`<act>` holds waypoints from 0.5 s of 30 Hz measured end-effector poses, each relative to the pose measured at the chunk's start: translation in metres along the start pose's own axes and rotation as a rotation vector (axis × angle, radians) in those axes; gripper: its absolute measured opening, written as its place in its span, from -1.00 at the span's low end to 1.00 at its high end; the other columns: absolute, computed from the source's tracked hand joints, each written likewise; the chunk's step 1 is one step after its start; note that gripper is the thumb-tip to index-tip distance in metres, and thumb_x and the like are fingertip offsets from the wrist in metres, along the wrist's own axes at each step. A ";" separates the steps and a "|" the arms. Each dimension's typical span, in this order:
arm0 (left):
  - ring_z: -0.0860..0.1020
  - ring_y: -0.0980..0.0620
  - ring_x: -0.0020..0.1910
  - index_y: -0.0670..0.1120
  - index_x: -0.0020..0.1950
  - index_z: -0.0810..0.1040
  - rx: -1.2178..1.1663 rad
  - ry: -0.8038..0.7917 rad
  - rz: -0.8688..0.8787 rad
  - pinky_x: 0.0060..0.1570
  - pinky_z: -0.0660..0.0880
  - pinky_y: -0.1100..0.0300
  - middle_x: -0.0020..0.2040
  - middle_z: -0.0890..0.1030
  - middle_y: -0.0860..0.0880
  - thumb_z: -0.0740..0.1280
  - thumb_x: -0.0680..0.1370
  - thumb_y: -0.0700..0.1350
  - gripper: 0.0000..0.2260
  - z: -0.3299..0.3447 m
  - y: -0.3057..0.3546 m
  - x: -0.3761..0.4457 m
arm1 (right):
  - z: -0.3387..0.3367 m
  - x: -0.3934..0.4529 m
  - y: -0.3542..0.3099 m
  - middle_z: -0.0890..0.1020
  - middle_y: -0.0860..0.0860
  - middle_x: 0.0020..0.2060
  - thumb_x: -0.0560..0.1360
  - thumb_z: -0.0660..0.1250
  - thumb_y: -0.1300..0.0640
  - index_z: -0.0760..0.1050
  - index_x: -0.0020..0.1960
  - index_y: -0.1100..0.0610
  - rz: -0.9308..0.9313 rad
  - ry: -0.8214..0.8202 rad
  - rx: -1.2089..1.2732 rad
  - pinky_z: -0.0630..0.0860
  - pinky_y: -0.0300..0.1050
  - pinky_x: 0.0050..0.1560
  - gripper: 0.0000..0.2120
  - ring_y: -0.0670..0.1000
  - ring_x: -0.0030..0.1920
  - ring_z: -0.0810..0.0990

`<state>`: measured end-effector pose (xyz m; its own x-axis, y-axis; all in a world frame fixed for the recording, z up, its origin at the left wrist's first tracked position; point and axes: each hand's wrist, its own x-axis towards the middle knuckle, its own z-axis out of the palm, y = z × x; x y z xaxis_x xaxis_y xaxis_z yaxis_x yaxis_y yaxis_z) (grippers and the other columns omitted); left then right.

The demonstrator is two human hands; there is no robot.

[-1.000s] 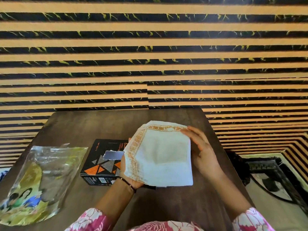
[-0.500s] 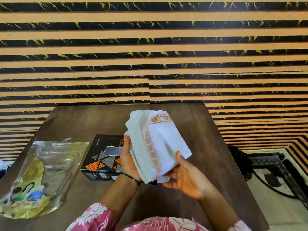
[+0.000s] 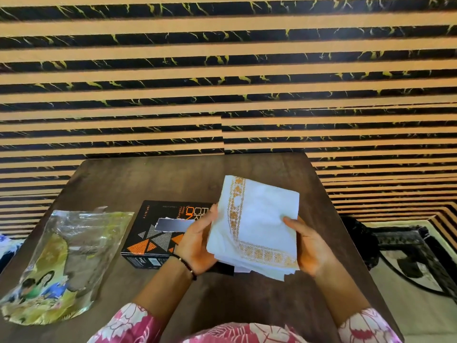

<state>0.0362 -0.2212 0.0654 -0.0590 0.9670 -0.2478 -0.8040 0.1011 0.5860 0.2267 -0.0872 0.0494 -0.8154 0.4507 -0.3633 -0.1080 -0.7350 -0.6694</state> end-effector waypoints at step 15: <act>0.12 -0.13 0.48 0.09 0.40 0.25 1.812 0.781 0.160 0.36 0.06 -0.32 0.46 0.26 -0.03 0.27 0.42 0.28 -0.39 -0.036 0.010 -0.007 | -0.042 0.011 0.032 0.63 0.20 0.04 0.18 0.57 0.21 0.39 0.26 0.13 -0.026 0.226 -0.141 0.64 0.09 -0.22 -0.31 0.21 -0.04 0.66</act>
<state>0.0067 -0.2350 0.0452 -0.6643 0.7457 -0.0523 0.6425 0.6053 0.4699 0.2380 -0.0839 -0.0032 -0.6639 0.5821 -0.4695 -0.0341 -0.6507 -0.7585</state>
